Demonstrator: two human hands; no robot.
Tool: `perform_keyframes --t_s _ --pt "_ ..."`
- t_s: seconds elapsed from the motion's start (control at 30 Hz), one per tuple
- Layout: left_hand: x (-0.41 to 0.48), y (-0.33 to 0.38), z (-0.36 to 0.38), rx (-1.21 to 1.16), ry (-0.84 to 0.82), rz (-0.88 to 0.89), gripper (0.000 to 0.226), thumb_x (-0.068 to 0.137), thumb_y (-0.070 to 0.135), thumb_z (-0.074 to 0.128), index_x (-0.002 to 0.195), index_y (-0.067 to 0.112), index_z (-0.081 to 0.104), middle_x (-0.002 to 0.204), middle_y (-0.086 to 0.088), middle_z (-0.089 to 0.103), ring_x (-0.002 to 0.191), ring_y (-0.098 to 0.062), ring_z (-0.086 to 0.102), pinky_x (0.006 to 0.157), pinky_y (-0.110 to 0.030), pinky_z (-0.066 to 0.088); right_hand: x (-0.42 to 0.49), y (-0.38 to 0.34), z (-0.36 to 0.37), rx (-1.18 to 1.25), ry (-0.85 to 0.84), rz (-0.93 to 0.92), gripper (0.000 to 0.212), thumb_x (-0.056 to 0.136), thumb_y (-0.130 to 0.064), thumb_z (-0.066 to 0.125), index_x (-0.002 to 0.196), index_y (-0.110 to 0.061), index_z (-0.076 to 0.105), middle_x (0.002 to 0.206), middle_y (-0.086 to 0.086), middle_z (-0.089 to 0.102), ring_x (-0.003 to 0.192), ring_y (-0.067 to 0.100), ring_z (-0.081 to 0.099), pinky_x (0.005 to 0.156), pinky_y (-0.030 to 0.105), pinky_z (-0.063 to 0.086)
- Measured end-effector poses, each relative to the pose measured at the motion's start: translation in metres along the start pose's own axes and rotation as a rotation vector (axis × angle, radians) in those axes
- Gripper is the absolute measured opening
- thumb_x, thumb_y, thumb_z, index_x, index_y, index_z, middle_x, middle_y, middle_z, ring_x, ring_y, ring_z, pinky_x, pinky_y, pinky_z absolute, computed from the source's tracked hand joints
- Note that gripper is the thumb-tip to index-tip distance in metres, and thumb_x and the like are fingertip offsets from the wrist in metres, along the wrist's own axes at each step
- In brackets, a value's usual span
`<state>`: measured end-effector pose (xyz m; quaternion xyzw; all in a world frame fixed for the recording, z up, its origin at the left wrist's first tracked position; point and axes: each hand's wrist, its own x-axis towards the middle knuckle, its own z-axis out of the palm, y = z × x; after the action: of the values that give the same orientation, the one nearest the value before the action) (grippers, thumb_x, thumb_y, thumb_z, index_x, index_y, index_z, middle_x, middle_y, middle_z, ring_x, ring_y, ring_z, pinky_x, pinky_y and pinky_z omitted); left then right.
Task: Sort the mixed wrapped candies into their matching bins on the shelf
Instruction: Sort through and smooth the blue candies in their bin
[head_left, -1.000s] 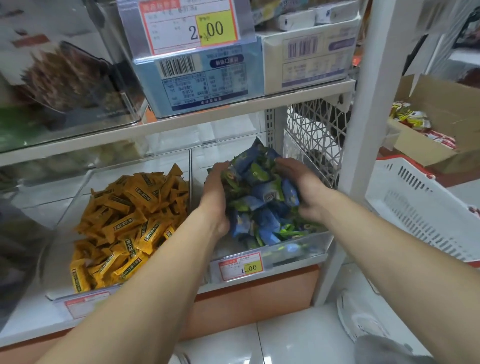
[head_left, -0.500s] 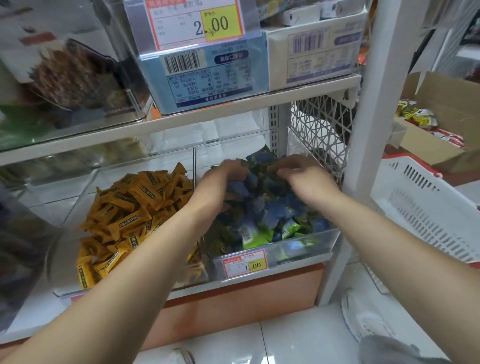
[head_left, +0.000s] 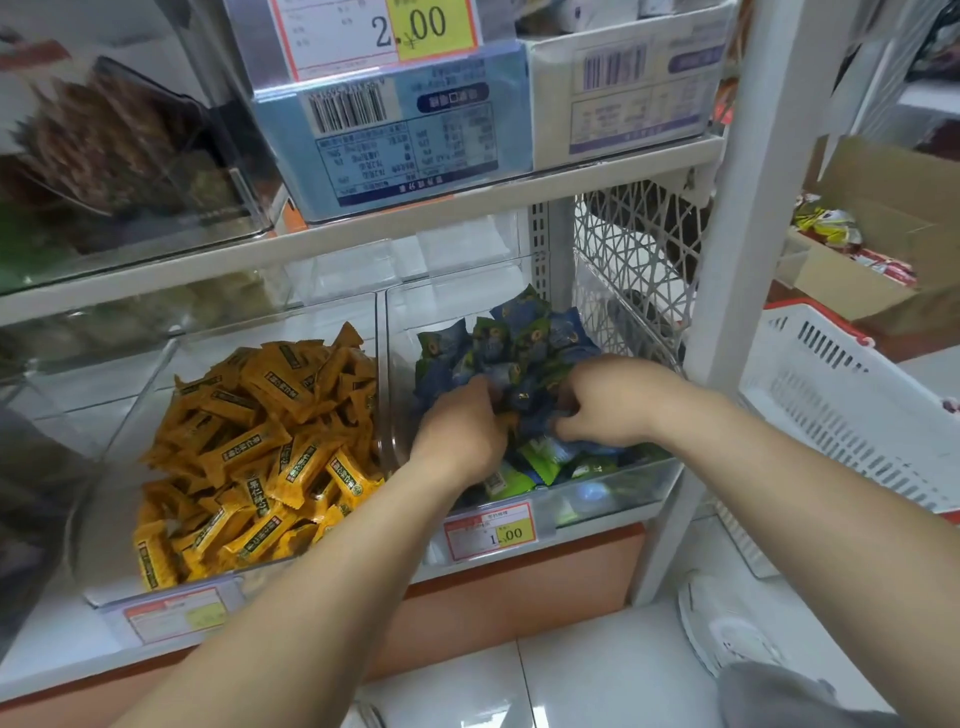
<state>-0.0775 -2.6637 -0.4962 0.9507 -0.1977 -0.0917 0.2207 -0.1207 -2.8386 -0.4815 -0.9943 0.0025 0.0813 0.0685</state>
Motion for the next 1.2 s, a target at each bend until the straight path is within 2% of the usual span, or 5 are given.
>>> perform_keyframes --t_s 0.33,0.5,0.73,1.03,1.2 --pt "-0.004 0.004 -0.008 0.035 0.068 0.077 0.015 0.092 0.024 0.064 0.101 0.032 0.072 0.109 0.002 0.072 0.102 -0.022 0.065 0.09 -0.038 0.054 -0.009 -0.002 0.016 -0.007 0.111 0.034 0.049 0.084 -0.059 0.065 0.118 -0.024 0.063 0.111 0.002 0.064 0.1 0.026 0.062 0.075 0.033 0.051" --pt "-0.028 0.003 -0.055 -0.162 0.269 0.231 0.014 0.09 0.024 0.064 0.102 0.027 0.071 0.098 0.01 0.069 0.09 -0.01 0.063 0.068 -0.017 0.043 -0.016 -0.006 0.014 0.017 0.276 0.029 0.045 0.08 -0.064 0.061 0.111 -0.031 0.064 0.109 0.001 0.058 0.1 0.028 0.059 0.071 0.034 0.05" --pt "-0.06 -0.057 -0.106 -0.256 0.433 0.032 0.011 0.085 0.024 0.07 0.091 0.032 0.067 0.093 0.012 0.071 0.09 -0.011 0.067 0.076 -0.03 0.051 -0.031 -0.014 0.002 0.125 0.269 0.043 0.037 0.086 -0.056 0.058 0.113 -0.032 0.067 0.106 0.002 0.064 0.094 0.027 0.063 0.075 0.037 0.055" --pt "-0.075 -0.065 -0.112 0.266 0.474 -0.001 0.025 0.086 0.033 0.06 0.108 0.024 0.068 0.079 -0.002 0.069 0.066 -0.022 0.063 0.06 -0.034 0.054 -0.032 -0.026 0.023 0.172 0.095 0.12 0.086 0.085 -0.074 0.047 0.154 -0.028 0.025 0.16 0.011 0.022 0.143 0.041 0.028 0.114 0.048 0.032" --pt "-0.017 0.004 -0.081 0.043 0.267 0.176 0.039 0.087 0.044 0.059 0.122 0.027 0.061 0.121 0.001 0.064 0.106 -0.02 0.06 0.08 -0.028 0.044 -0.024 -0.023 0.014 0.349 0.283 0.15 0.057 0.086 -0.053 0.057 0.132 -0.019 0.052 0.134 0.017 0.053 0.119 0.038 0.053 0.094 0.041 0.048"
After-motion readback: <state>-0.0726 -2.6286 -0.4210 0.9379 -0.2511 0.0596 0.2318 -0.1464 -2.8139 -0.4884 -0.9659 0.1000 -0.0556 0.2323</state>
